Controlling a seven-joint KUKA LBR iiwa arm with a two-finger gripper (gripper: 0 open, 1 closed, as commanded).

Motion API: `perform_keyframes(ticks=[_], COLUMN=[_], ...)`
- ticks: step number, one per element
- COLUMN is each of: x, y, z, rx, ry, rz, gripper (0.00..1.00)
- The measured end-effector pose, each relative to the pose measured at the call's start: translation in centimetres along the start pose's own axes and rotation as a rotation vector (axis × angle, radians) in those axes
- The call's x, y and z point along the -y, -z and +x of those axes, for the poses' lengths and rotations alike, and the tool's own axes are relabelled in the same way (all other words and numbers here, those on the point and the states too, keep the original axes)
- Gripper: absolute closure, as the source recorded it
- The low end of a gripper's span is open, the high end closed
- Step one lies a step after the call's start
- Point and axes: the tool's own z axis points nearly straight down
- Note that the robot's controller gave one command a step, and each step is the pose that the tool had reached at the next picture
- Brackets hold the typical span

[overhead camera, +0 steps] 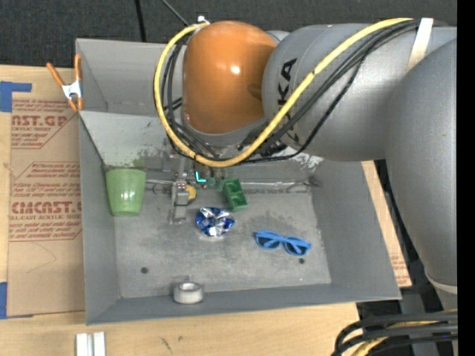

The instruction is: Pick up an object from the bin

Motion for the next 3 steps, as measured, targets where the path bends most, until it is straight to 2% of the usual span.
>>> perform_keyframes(ticks=[1, 2, 3], x=[10.5, 12.9, 12.8], y=[-10.6, -16.0, -15.7], z=[2.0, -0.5, -0.6], rx=[0.001, 0.004, 0.007], ry=[0.300, 0.295, 0.296], rz=[0.001, 0.001, -0.001], gripper=[0.00, 0.00, 1.00])
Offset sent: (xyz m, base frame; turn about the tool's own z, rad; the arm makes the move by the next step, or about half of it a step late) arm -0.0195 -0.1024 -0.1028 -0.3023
